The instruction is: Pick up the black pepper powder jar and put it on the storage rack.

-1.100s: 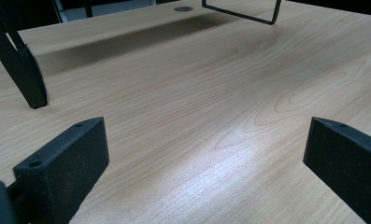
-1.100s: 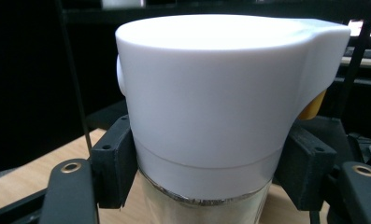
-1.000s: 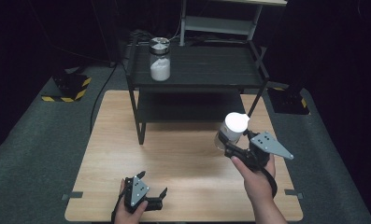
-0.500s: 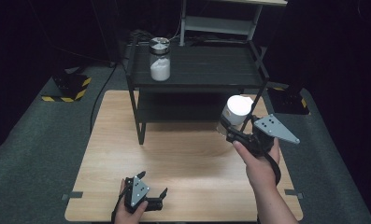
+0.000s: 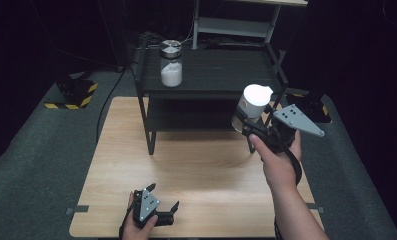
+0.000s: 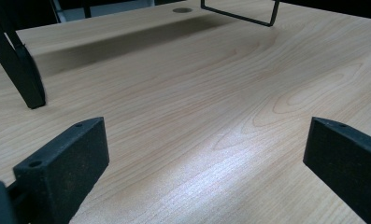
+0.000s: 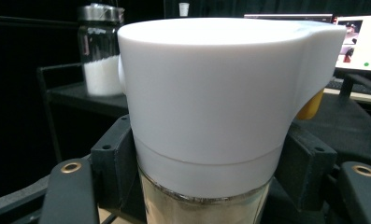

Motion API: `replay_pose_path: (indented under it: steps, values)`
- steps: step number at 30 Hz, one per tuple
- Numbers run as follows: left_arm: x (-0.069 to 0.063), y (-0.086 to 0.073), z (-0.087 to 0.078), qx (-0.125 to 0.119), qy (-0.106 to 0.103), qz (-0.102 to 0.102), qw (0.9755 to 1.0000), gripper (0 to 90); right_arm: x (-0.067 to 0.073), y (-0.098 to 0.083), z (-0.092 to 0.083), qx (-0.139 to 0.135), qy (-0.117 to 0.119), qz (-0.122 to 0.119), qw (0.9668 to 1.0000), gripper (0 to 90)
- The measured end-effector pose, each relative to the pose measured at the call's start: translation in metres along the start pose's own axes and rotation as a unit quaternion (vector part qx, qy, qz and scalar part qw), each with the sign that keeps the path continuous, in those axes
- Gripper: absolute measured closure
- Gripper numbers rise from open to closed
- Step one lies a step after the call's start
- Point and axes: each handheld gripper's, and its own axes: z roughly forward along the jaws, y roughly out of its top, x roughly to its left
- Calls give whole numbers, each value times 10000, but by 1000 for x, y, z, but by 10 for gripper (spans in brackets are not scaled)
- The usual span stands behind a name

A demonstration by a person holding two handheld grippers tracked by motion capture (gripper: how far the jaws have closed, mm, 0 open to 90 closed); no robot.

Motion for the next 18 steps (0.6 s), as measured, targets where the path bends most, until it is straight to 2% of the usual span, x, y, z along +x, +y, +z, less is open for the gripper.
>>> replay_pose_path:
  steps: [9,18]
  values:
    - [1,-1,0,-19,-19,-22,10000,4,1,20,11,-73,-109,-62,9999,305]
    - [2,-1,-1,-22,-37,-24,10000,4,1,39,25,-112,-174,-6,9998,305]
